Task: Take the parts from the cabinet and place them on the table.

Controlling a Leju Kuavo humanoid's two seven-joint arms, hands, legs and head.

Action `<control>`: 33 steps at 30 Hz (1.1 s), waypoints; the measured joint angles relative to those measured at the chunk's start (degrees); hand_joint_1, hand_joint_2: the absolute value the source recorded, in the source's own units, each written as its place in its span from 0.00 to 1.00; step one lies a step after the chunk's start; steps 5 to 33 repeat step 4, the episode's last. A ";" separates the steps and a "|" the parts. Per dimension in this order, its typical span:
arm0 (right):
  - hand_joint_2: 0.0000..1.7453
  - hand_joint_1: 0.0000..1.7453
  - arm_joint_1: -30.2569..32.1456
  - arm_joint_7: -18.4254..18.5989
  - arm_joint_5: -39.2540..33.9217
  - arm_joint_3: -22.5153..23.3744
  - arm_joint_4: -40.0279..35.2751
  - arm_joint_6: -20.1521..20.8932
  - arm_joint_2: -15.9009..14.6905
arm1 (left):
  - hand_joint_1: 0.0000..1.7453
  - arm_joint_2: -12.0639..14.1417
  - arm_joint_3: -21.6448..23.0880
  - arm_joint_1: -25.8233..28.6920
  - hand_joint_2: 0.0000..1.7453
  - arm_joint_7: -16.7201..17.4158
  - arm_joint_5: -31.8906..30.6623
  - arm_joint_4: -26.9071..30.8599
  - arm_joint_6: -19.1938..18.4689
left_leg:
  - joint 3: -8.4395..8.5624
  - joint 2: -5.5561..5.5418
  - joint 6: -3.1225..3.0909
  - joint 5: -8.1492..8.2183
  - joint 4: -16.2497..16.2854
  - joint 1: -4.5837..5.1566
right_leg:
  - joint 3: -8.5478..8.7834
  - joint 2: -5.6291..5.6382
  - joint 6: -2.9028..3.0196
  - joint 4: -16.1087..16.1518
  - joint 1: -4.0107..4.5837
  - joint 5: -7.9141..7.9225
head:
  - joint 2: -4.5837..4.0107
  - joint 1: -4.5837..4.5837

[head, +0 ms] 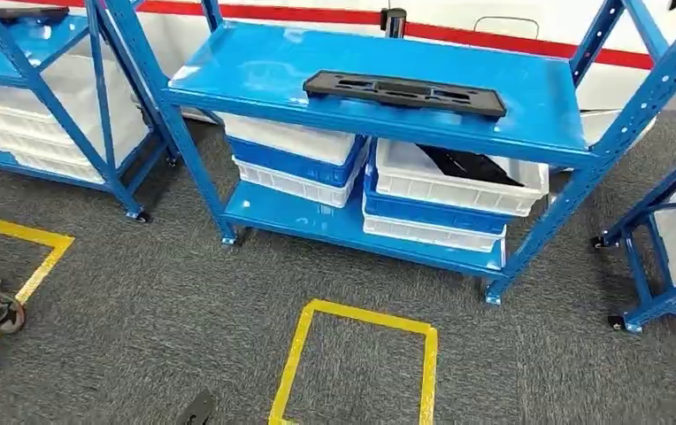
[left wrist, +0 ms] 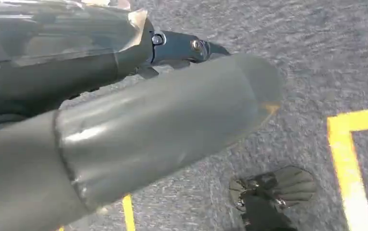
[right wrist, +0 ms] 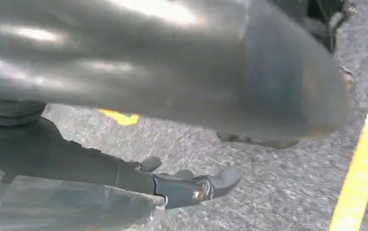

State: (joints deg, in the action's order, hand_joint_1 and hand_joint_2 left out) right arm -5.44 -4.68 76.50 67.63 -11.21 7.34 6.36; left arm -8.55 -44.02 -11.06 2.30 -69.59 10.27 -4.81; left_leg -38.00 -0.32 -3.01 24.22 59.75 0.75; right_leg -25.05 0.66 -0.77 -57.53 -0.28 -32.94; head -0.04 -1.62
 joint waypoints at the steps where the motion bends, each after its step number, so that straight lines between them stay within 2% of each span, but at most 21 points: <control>1: 0.00 0.00 0.11 0.02 0.02 -0.13 0.00 0.00 -0.02 | 0.00 -0.02 -0.04 -0.15 0.00 -0.02 0.00 0.00 0.02 | 0.49 -0.05 -0.14 -0.10 -0.60 0.06 | 0.28 -0.03 -0.77 -0.26 0.21 0.59 | 0.00 0.03; 2: 0.00 0.00 0.09 0.11 0.09 -0.33 -0.02 0.00 -0.04 | 0.00 -0.11 -0.09 -0.21 0.00 -0.02 0.02 0.00 0.11 | 2.46 -0.29 -0.40 -0.21 -1.25 -0.05 | 0.98 -0.05 -0.97 0.04 0.48 0.66 | 0.00 0.04; 3: 0.00 0.00 0.05 0.09 0.07 -0.39 -0.04 -0.02 -0.26 | 0.00 -0.29 -0.20 -0.14 0.00 0.00 0.04 0.02 0.11 | 3.38 -0.25 -0.52 -0.21 -2.22 -0.24 | 0.31 -0.09 -0.92 -1.15 0.25 0.02 | 0.00 0.10; 4: 0.00 0.00 -0.04 0.02 0.07 -0.42 -0.04 -0.02 -0.26 | 0.00 -0.22 -0.24 -0.23 0.00 0.00 0.07 0.02 0.15 | 3.96 -0.20 -0.79 -0.11 -2.44 -0.38 | -1.42 -0.11 -0.60 -4.46 0.29 -0.46 | -0.07 0.22; 33: 0.00 0.00 -0.04 0.02 0.07 -0.42 -0.04 -0.02 -0.26 | 0.00 -0.22 -0.24 -0.23 0.00 0.00 0.07 0.02 0.15 | 3.96 -0.20 -0.79 -0.11 -2.44 -0.38 | -1.42 -0.11 -0.60 -4.46 0.29 -0.46 | -0.07 0.22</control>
